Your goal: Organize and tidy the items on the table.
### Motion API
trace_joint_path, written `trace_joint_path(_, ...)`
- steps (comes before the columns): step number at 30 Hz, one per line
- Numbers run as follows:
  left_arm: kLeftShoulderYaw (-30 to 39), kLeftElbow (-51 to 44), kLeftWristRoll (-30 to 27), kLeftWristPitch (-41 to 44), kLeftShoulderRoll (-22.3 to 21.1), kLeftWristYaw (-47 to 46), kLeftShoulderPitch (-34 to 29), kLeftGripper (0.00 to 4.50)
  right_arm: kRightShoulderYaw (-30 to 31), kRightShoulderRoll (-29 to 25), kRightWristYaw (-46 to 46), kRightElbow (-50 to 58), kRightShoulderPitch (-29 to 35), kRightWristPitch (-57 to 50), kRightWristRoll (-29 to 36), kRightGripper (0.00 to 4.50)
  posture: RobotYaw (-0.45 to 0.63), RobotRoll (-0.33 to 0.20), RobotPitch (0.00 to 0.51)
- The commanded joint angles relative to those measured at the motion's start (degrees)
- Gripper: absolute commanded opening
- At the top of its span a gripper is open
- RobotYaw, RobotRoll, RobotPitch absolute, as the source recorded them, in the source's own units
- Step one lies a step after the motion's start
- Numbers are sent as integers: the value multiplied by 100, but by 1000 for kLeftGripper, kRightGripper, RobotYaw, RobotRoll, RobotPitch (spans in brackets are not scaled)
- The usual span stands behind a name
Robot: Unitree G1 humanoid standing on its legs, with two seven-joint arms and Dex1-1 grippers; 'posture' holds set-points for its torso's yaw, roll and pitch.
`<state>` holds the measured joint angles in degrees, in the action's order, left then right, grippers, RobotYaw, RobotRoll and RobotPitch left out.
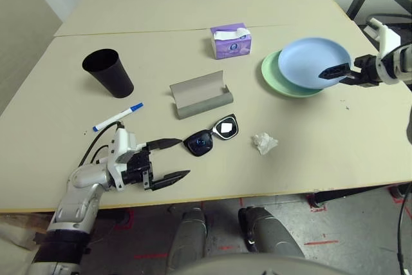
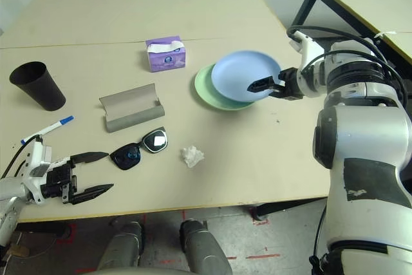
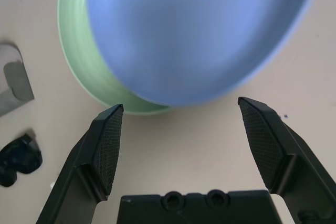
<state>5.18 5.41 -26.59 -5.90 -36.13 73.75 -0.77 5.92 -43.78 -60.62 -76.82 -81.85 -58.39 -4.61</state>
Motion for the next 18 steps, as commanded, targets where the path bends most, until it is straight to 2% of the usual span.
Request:
trace_joint_path(1, -129, 138, 111, -60, 24, 68, 61, 4500, 233, -126, -420, 41, 62, -28, -227, 4471, -60, 0, 156)
trace_joint_path(5, -205, 232, 139, -98, 47, 111, 164, 4500, 160, -204, -129, 115, 191, 395, -282, 4471, -63, 0, 151)
trace_joint_path(12, -218, 285, 178, -138, 87, 113, 190, 4500, -725, -138, 1344, 144, 487, 1298, 145, 4471, -51, 0, 149)
trace_joint_path(16, -186, 174, 166, -131, 67, 83, 87, 4500, -906, -43, 1425, 135, 654, 1310, 233, 4471, -38, 0, 155)
trace_joint_path(18, -155, 78, 148, -104, 39, 56, 9, 4500, -859, -34, 1178, 175, 716, 1261, 218, 4471, -29, 0, 157)
